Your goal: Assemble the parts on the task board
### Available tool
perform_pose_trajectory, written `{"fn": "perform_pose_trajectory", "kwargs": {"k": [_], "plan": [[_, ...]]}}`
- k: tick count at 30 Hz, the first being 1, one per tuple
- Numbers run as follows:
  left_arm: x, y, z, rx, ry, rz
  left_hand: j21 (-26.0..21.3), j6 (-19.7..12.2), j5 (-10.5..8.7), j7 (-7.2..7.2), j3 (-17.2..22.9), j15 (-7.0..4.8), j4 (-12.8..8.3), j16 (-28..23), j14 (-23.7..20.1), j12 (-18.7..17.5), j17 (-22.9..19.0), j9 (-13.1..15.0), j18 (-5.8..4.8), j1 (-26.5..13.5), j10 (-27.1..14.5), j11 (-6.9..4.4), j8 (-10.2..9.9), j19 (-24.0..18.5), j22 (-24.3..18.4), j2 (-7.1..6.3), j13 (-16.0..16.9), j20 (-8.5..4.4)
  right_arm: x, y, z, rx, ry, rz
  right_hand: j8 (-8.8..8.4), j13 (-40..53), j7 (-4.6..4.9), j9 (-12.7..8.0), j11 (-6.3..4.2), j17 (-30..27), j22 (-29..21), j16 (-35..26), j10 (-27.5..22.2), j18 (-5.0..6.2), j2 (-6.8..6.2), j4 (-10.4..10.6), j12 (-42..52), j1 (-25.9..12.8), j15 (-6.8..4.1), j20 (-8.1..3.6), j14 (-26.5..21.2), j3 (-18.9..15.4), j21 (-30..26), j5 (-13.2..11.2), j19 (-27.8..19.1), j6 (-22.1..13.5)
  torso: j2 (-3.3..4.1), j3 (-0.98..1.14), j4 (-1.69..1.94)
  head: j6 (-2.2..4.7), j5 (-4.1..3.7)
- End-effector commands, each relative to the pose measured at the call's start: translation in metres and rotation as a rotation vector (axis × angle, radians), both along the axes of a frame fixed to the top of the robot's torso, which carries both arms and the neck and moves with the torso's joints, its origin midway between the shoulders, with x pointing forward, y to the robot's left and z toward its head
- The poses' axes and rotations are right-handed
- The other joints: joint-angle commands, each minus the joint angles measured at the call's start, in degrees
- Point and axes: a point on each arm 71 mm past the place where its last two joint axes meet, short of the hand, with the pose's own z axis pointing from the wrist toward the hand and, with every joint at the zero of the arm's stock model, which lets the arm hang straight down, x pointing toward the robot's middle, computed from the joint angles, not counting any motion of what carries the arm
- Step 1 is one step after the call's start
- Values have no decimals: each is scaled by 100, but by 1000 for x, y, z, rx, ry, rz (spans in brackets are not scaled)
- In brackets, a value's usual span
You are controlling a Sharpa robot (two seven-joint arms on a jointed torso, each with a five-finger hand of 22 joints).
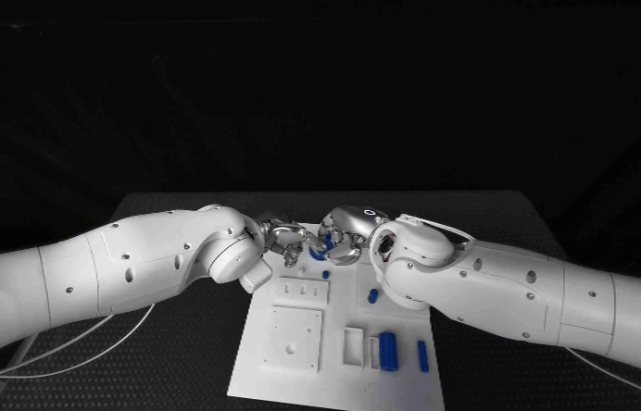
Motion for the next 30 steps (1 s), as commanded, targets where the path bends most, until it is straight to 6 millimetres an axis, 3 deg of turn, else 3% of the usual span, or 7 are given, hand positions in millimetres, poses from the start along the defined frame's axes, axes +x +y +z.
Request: {"fn": "perform_pose_trajectory", "kwargs": {"k": [1,9,15,20,22,30], "plan": [[1,-6,5,-33,-35,-23,18,270,30,-50,-9,-38,-63,22,-14,-9,-8,45,-33,74,-31,-44,51,-46,-9,192,-11,-736,-4,5,-3,-5,20,30,12,-9,-72,5,-123,-6,10,-31,-158,120,-29,-6,-26,-35,-44,-20,-4,40,30,10,37,997,0,2,-2,8,7],[2,-3,6,-41,-44,-6,35,306,83,-61,-68,-31,-154,34,-12,-13,-19,76,-46,20,-19,-55,58,-67,-26,339,-21,-728,-4,4,-4,2,39,43,-30,-20,-52,-11,-103,-16,6,-63,-203,120,-59,-5,-62,-68,-28,-12,-29,89,7,11,12,958,-1,-2,-4,3,7],[2,-2,6,-44,-47,2,39,304,75,-62,-71,-30,-186,33,-14,-18,-24,82,-45,12,-23,-57,52,-71,-32,376,-25,-729,-3,3,-5,17,56,47,-182,-90,34,-66,-13,-50,-2,-173,-409,120,-330,49,-216,-124,45,40,-167,23,-84,22,-123,735,0,-3,2,3,10],[2,-1,6,-46,-42,-1,41,307,79,-64,-70,-30,-206,33,-14,-20,-27,86,-45,11,-23,-58,51,-74,-36,387,-27,-729,-1,1,-5,32,57,44,-459,-236,207,-174,141,-77,-8,-299,-710,120,-533,37,-425,-162,189,134,-401,-269,-212,-6,-338,248,-1,-3,2,2,15],[2,0,6,-46,-42,0,43,310,81,-65,-70,-29,-223,35,-13,-20,-28,89,-45,12,-22,-60,51,-77,-38,391,-28,-729,-1,0,-6,36,54,39,-542,-258,268,-221,200,-87,-10,-323,-765,120,-540,37,-437,-122,246,168,-450,-321,-248,-6,-391,102,0,-2,3,-5,15],[2,0,5,-44,-32,-10,52,327,134,-77,-58,-21,-312,40,-11,-25,-37,106,-46,21,-23,-72,50,-86,-51,401,-33,-727,2,-8,-8,37,51,16,-580,-280,305,-256,236,-95,-4,-330,-800,120,-565,67,-419,-65,281,207,-483,-384,-271,-8,-423,33,-1,-3,1,0,22]]}}
